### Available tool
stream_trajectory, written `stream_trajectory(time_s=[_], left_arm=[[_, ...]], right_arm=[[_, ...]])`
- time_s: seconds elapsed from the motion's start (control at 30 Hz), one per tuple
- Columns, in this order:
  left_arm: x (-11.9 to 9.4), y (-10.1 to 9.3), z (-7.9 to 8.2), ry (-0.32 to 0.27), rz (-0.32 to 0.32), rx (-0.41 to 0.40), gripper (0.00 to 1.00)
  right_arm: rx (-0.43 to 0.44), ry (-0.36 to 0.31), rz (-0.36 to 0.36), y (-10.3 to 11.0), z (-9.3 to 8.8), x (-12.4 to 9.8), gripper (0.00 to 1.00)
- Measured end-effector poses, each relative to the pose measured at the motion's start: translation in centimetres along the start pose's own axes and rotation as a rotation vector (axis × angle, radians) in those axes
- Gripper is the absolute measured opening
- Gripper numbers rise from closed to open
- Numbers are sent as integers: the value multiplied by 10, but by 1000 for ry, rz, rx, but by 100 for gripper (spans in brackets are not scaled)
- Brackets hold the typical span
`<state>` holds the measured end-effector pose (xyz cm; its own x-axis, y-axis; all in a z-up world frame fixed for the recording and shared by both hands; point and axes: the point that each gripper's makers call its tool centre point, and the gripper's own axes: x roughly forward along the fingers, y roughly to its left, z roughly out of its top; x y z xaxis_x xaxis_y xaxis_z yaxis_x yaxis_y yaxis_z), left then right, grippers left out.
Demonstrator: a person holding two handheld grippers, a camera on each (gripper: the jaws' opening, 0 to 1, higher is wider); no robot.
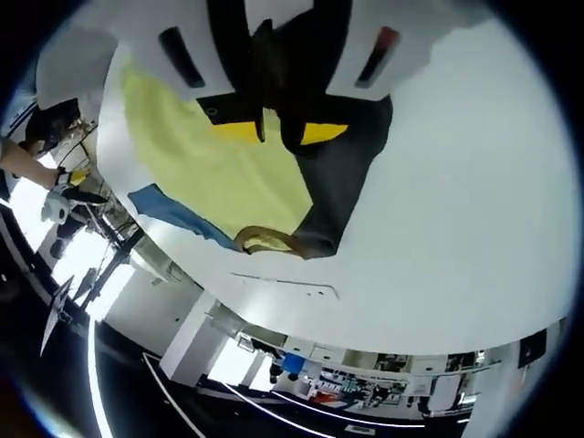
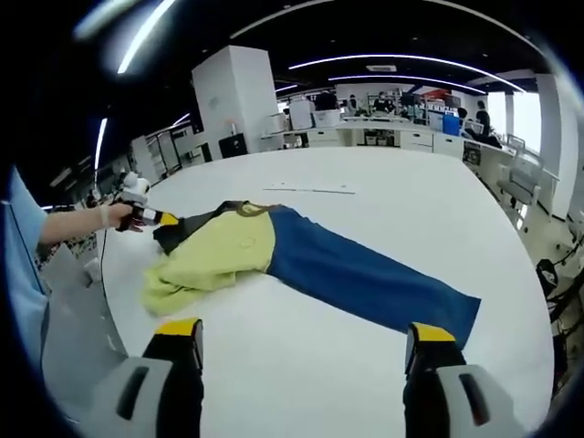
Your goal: Fold the garment on the visible template until the final outline fits inside the template.
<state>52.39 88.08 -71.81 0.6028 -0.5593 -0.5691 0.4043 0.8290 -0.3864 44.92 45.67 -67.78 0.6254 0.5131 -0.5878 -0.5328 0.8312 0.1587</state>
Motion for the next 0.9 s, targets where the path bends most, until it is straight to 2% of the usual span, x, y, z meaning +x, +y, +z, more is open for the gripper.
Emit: stream_trajectory(time_s=[0.17,0.43,0.63,0.83,0.9], left_arm=[[-7,-5,2,-11,-11,44,32],[-23,-13,4,-41,-33,41,49],[-40,-18,8,-80,-31,67,55],[-52,-22,3,-93,-42,88,59],[-56,-22,-1,-96,-41,86,57]], right_arm=[[-2,2,5,2,1,0,92],[-8,3,14,7,1,1,92],[-15,2,21,10,3,3,92],[-18,4,28,12,3,5,92],[-18,5,30,13,3,6,92]])
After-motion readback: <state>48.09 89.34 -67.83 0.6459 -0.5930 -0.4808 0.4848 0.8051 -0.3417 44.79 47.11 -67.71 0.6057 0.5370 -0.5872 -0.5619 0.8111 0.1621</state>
